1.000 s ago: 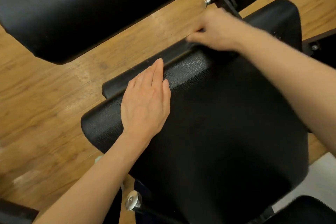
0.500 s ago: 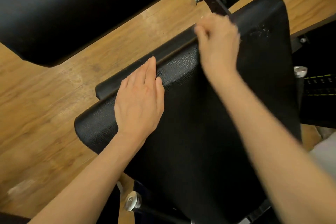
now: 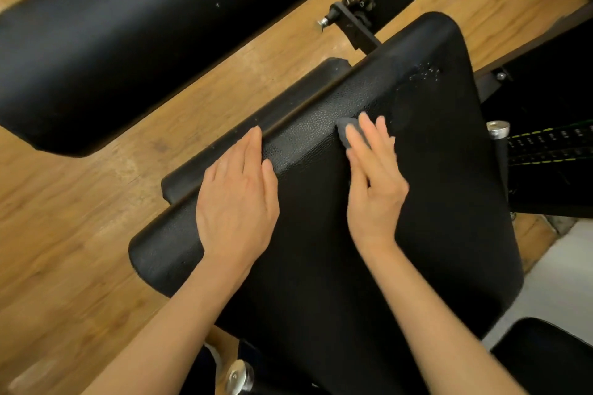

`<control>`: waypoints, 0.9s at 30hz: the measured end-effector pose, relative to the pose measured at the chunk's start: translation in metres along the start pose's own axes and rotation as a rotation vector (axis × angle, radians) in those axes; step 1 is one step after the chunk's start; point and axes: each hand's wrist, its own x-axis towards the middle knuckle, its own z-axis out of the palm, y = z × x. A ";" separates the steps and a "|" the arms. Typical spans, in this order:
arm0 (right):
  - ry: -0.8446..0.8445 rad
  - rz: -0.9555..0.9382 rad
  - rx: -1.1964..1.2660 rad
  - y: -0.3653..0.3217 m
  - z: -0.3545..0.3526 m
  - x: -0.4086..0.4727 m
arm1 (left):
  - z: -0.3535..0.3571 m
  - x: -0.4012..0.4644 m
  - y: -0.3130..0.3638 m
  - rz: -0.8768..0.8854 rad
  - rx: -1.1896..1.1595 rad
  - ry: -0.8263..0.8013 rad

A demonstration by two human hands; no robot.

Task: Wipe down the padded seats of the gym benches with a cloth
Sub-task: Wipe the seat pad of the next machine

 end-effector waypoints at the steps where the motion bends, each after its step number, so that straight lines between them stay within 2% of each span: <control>1: 0.026 0.024 -0.001 0.013 0.000 0.019 | 0.000 0.000 0.000 0.000 0.004 0.002; 5: 0.224 0.218 0.021 0.030 0.004 0.086 | 0.002 -0.001 0.001 -0.004 0.006 0.013; 7: 0.202 0.236 0.036 0.014 0.004 0.047 | 0.000 -0.001 0.000 -0.011 -0.001 -0.002; 10: 0.103 0.125 0.034 0.007 -0.005 -0.008 | -0.003 -0.001 0.001 -0.015 -0.011 -0.028; 15: 0.100 0.089 -0.016 0.038 -0.005 0.084 | -0.004 0.001 -0.001 -0.019 -0.101 -0.037; 17: 0.007 0.026 -0.138 0.045 -0.006 0.126 | -0.008 0.006 0.003 0.017 -0.122 -0.022; 19: -0.161 -0.047 -0.283 0.043 -0.010 0.161 | -0.007 0.018 0.020 0.069 -0.108 -0.020; 21: -0.322 -0.029 -0.389 0.030 -0.011 0.180 | 0.001 0.033 0.045 0.096 -0.095 -0.036; 23: -0.493 -0.070 -0.381 0.009 -0.006 0.171 | 0.012 0.040 0.061 0.061 -0.041 -0.025; 25: -0.681 -0.233 -0.323 -0.007 0.000 0.152 | 0.019 0.040 0.064 0.044 0.017 0.007; 27: -0.776 -0.312 -0.380 -0.003 -0.001 0.167 | 0.022 0.040 0.062 0.046 0.047 0.019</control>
